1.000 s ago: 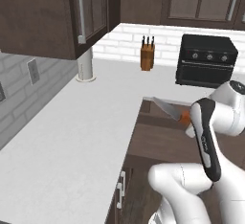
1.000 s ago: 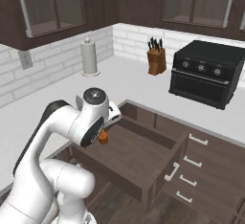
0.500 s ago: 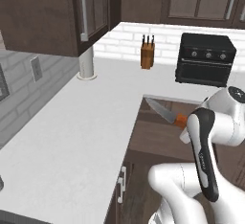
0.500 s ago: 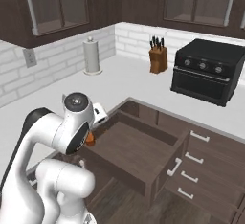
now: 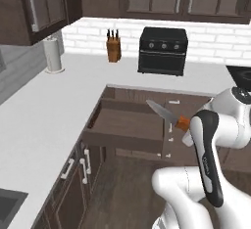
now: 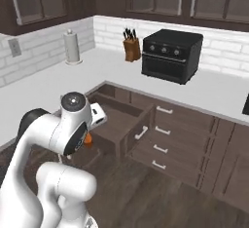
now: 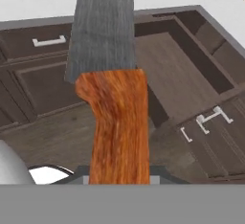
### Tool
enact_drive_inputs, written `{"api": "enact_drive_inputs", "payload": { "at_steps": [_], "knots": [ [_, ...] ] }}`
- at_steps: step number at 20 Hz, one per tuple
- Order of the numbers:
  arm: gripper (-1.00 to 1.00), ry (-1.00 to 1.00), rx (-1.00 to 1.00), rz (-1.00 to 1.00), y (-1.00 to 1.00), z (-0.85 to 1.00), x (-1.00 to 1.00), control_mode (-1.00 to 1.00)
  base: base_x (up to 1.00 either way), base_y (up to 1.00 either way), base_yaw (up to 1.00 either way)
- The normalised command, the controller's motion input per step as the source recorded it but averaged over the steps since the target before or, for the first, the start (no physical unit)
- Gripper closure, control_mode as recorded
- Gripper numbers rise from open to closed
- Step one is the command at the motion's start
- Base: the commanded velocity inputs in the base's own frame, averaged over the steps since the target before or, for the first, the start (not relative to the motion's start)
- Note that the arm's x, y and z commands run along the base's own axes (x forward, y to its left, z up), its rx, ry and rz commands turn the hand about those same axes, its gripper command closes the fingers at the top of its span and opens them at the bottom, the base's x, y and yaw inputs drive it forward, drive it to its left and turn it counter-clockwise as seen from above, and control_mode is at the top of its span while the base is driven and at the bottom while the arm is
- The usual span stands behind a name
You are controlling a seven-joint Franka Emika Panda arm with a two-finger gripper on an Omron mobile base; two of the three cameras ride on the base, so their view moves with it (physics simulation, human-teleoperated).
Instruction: Pick up the knife from the drawer and place it on the cutting board. Then place the meat from the plate to the cutting board.
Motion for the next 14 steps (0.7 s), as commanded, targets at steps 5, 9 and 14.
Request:
{"api": "enact_drive_inputs", "payload": {
  "at_steps": [5, 9, 14],
  "knots": [
    [1.00, 0.00, 0.00, 0.00, 0.00, 0.00, 0.00, 1.00, -0.22, -0.91, -0.51],
    [1.00, 0.00, 0.00, 0.00, 0.00, 0.00, 0.00, 1.00, -0.01, -0.92, -0.57],
    [1.00, 0.00, 0.00, 0.00, 0.00, 0.00, 0.00, 1.00, 0.00, -0.89, -0.55]
  ]
}}
